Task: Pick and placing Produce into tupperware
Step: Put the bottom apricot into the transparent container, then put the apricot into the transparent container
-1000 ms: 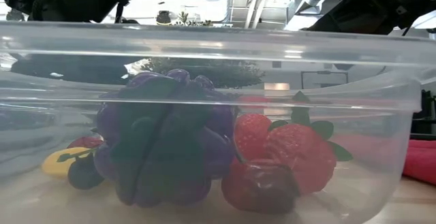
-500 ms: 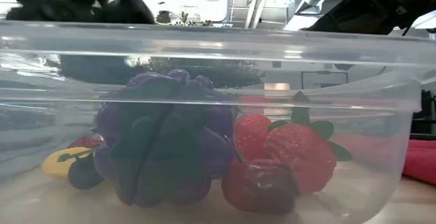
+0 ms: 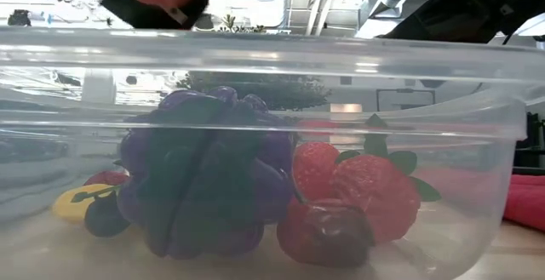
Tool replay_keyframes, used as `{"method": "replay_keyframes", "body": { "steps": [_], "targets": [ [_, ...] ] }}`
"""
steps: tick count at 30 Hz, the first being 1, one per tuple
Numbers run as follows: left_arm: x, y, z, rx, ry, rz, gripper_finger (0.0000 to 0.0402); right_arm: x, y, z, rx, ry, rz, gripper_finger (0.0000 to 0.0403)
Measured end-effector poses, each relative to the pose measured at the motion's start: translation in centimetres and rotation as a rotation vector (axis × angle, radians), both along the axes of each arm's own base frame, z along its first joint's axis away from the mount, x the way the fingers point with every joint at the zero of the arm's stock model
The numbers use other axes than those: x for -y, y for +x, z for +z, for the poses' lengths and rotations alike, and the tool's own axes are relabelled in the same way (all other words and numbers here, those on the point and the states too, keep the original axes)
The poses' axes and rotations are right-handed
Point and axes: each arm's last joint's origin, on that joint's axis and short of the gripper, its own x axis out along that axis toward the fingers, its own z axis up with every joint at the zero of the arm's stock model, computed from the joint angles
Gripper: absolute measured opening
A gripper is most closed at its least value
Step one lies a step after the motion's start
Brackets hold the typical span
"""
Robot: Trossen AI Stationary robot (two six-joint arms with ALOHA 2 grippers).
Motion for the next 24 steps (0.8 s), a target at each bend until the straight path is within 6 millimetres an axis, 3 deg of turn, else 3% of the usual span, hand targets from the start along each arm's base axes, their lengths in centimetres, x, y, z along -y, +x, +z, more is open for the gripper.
{"method": "replay_keyframes", "body": {
  "steps": [7,15,19,24],
  "targets": [
    [1.4,-1.0,-0.5,-0.038,0.002,0.056,0.0098,0.0,0.0,0.0,0.0,0.0,-0.001,0.0092],
    [1.6,-0.3,-3.4,-0.134,0.029,0.112,0.0106,0.0,0.1,0.1,0.013,0.006,-0.003,0.0092],
    [2.0,0.2,-4.4,-0.128,0.001,0.094,0.0136,0.0,0.1,0.1,0.014,0.007,-0.003,0.0092],
    [2.2,0.5,-4.2,-0.086,-0.023,0.085,0.0194,0.0,0.0,0.1,0.012,0.014,-0.004,0.0092]
  ]
}}
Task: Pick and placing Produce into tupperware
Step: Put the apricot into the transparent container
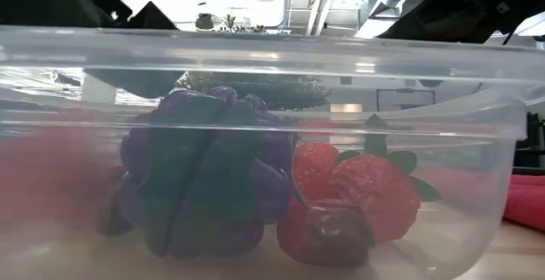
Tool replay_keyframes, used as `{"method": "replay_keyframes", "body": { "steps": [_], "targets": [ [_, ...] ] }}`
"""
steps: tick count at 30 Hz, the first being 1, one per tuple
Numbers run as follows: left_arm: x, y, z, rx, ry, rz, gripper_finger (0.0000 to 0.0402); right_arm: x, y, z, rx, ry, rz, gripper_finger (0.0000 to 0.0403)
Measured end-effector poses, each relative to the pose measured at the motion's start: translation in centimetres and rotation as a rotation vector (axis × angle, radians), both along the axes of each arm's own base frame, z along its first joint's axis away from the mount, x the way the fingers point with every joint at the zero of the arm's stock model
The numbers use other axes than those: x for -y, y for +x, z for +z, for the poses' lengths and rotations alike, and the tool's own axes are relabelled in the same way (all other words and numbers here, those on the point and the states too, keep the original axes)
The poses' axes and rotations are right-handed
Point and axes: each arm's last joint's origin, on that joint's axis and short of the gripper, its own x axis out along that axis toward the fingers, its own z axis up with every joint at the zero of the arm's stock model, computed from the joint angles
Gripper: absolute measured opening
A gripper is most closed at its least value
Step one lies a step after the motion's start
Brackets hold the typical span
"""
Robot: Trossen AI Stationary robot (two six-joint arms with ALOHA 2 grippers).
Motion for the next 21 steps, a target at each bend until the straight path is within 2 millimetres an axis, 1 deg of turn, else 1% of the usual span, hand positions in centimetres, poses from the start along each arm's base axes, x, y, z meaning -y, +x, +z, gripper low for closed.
{"method": "replay_keyframes", "body": {
  "steps": [4,6,8,10,13,15,18,21],
  "targets": [
    [0.1,0.1,0.2,0.043,0.02,-0.028,0.0236,0.0,0.0,0.0,0.001,-0.002,0.001,0.0092],
    [0.1,0.1,0.5,0.059,0.033,-0.044,0.0249,-0.1,0.0,0.3,0.028,-0.039,0.023,0.0092],
    [0.1,0.0,1.1,0.092,0.044,-0.064,0.0256,-0.3,-0.1,1.2,0.107,-0.096,0.066,0.0092],
    [0.2,-0.3,1.9,0.133,0.063,-0.084,0.0258,-0.7,-0.6,2.8,0.214,-0.157,0.124,0.0092],
    [0.1,-0.6,3.3,0.189,0.085,-0.108,0.0258,-0.7,-2.3,5.0,0.314,-0.216,0.196,0.0092],
    [-0.2,-0.9,4.4,0.227,0.092,-0.109,0.0258,-0.3,-3.8,5.9,0.37,-0.249,0.221,0.0092],
    [-0.6,-1.4,6.1,0.277,0.121,-0.121,0.0258,0.8,-6.1,6.5,0.445,-0.286,0.233,0.0092],
    [-1.1,-2.1,7.9,0.331,0.125,-0.13,0.0258,2.3,-8.1,5.7,0.498,-0.286,0.208,0.0092]
  ]
}}
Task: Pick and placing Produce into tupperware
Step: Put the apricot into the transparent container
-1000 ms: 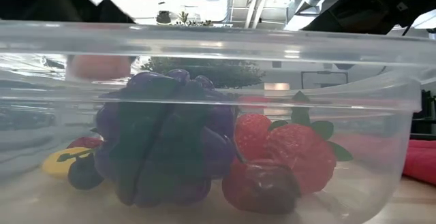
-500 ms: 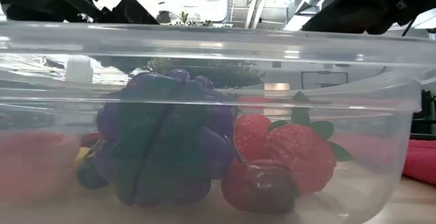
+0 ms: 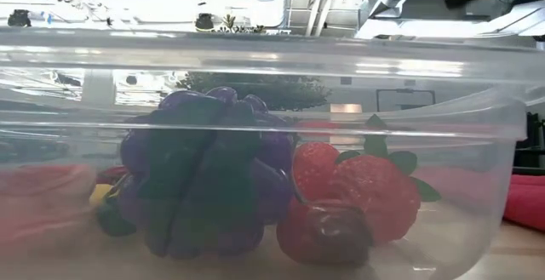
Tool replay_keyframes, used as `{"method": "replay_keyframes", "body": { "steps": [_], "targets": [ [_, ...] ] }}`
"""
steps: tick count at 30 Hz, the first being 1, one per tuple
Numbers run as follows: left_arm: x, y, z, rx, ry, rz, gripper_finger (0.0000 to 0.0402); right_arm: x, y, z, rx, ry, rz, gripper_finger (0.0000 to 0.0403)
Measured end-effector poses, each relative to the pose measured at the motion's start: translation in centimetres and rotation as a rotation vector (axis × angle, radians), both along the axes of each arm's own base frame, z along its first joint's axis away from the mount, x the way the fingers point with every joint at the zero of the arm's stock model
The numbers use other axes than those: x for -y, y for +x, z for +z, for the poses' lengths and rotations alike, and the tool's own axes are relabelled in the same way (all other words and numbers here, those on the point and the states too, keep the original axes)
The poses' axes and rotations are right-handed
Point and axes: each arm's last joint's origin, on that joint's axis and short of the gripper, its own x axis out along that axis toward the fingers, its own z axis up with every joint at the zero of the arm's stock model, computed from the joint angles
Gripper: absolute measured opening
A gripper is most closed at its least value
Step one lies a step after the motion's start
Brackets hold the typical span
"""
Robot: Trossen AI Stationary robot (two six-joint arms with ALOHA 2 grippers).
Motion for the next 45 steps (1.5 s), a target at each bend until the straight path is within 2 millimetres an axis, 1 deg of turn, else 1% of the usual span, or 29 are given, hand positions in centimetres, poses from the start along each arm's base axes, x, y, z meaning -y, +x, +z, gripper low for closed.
{"method": "replay_keyframes", "body": {
  "steps": [5,10,13,16,20,24,29,34,39,41,45],
  "targets": [
    [-1.2,-1.7,2.2,0.081,-0.019,-0.009,0.0258,2.0,-2.4,-2.7,0.08,0.047,-0.025,0.0092],
    [-3.6,-3.9,3.4,0.142,-0.037,0.01,0.0258,3.0,-3.7,-5.2,0.109,0.062,0.009,0.0092],
    [-5.1,-5.4,3.6,0.177,-0.055,0.028,0.0258,3.3,-3.9,-5.6,0.084,0.041,0.026,0.0092],
    [-6.5,-6.8,3.7,0.212,-0.069,0.054,0.0258,4.0,-3.9,-5.5,0.101,0.02,-0.003,0.0092],
    [-8.6,-8.5,3.6,0.25,-0.072,0.176,0.0258,5.4,-3.8,-5.6,0.09,0.028,-0.056,0.0092],
    [-10.0,-9.8,2.8,0.253,-0.064,0.272,0.0258,7.0,-3.8,-6.1,0.035,0.054,-0.074,0.0092],
    [-11.1,-10.7,2.5,0.241,-0.066,0.353,0.0258,8.5,-3.8,-7.0,-0.061,0.055,-0.077,0.0092],
    [-11.4,-10.9,2.2,0.216,-0.051,0.368,0.0258,9.4,-3.9,-7.1,-0.056,0.008,-0.094,0.0092],
    [-11.5,-10.9,2.2,0.215,-0.047,0.378,0.0258,9.7,-4.0,-7.3,-0.072,-0.02,-0.076,0.0092],
    [-11.5,-10.9,2.2,0.215,-0.046,0.381,0.0258,9.7,-4.1,-7.4,-0.075,-0.057,-0.033,0.0092],
    [-11.5,-10.9,2.2,0.211,-0.059,0.385,0.0258,9.4,-4.5,-6.8,0.017,-0.129,0.06,0.0092]
  ]
}}
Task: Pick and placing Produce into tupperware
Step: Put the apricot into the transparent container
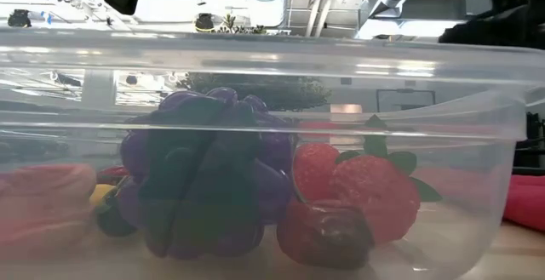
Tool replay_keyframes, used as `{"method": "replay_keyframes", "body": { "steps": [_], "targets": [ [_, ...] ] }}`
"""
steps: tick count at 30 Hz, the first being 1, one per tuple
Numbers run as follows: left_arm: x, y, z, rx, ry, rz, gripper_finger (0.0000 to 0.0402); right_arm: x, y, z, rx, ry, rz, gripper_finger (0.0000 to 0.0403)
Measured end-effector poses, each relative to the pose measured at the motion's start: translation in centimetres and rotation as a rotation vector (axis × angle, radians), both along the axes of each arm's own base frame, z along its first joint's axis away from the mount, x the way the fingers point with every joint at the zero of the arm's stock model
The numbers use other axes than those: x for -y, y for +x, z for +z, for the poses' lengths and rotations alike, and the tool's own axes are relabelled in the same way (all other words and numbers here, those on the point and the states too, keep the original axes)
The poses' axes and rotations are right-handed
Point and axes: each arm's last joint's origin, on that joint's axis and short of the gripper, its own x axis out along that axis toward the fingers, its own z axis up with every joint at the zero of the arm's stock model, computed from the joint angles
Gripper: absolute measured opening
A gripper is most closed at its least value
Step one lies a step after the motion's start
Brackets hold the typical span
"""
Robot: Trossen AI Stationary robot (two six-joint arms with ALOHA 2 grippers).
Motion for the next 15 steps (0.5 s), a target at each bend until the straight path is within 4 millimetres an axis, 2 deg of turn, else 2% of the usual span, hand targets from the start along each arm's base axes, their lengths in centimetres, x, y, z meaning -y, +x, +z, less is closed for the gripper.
{"method": "replay_keyframes", "body": {
  "steps": [8,12,15],
  "targets": [
    [-0.06,0.01,0.0,0.0,-0.009,0.024,0.0258,-0.21,-0.79,0.51,0.058,0.031,-0.013,0.0092],
    [-0.13,0.02,0.0,0.002,-0.008,0.051,0.0258,-0.05,-0.59,0.08,0.011,0.081,-0.155,0.0092],
    [-0.15,0.02,0.02,0.004,-0.008,0.057,0.0258,-0.15,-0.53,0.07,0.013,0.079,-0.194,0.0092]
  ]
}}
